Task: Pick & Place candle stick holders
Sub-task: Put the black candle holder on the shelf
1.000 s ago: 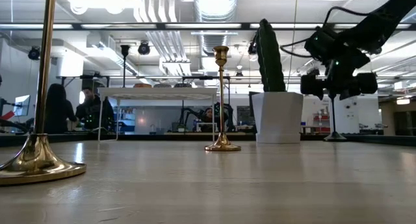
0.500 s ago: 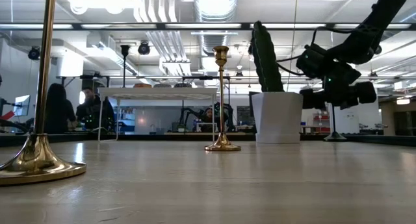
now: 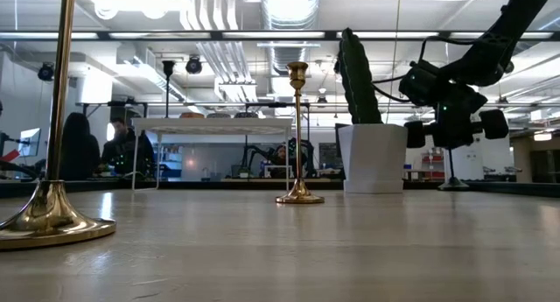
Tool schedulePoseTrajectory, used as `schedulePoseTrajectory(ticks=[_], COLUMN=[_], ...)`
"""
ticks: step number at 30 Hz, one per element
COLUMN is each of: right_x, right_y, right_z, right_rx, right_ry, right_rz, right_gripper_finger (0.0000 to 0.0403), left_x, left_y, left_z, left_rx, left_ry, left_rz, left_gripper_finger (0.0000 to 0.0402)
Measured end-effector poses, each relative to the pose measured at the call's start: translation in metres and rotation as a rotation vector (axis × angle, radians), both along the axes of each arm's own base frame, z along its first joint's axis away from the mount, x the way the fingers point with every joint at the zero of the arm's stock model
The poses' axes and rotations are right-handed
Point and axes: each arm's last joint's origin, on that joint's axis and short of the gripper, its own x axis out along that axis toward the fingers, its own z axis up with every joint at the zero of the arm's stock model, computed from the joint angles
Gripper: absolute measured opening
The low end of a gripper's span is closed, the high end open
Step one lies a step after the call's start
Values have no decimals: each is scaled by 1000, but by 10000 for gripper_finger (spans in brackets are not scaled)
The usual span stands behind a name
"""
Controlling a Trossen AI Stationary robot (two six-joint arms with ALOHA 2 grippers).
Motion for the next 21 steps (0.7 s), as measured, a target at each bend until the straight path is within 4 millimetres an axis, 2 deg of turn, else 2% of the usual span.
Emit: schedulePoseTrajectory(ticks=[9,21], right_x=[2,-15], right_y=[5,42], right_z=[6,51], right_rx=[11,-37], right_ry=[11,15], right_rz=[53,111], right_gripper_finger=[10,9], left_x=[0,0], left_y=[0,0], left_z=[0,0], left_rx=[0,31], left_ry=[1,14], left_rz=[3,7], left_gripper_finger=[392,392])
